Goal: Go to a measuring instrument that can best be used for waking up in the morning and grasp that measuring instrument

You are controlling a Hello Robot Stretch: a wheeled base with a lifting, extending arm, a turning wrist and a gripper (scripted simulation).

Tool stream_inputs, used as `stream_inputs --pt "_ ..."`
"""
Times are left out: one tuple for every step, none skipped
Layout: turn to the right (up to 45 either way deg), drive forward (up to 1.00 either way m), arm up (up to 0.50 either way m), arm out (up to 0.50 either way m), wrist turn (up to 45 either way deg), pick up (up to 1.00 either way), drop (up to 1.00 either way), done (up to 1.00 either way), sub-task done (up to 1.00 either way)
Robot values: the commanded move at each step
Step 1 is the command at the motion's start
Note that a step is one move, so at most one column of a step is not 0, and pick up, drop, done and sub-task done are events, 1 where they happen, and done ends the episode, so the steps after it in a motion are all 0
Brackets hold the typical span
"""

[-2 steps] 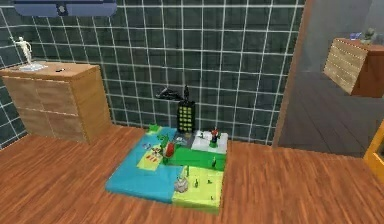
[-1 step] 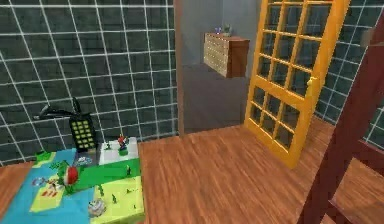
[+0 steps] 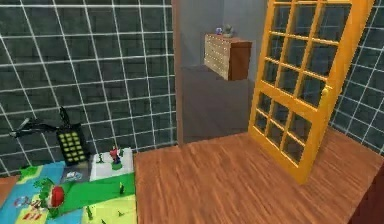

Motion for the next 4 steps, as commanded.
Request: stream_inputs --pt "6.0 0.0 0.0 0.0 0.0 0.0 0.0 0.0 0.0" --pt "0.0 1.0 0.0 0.0 0.0 0.0 0.0 0.0 0.0" --pt "0.0 0.8 0.0 0.0 0.0 0.0 0.0 0.0 0.0" --pt "-21.0 0.0 0.0 0.0 0.0 0.0 0.0 0.0 0.0"
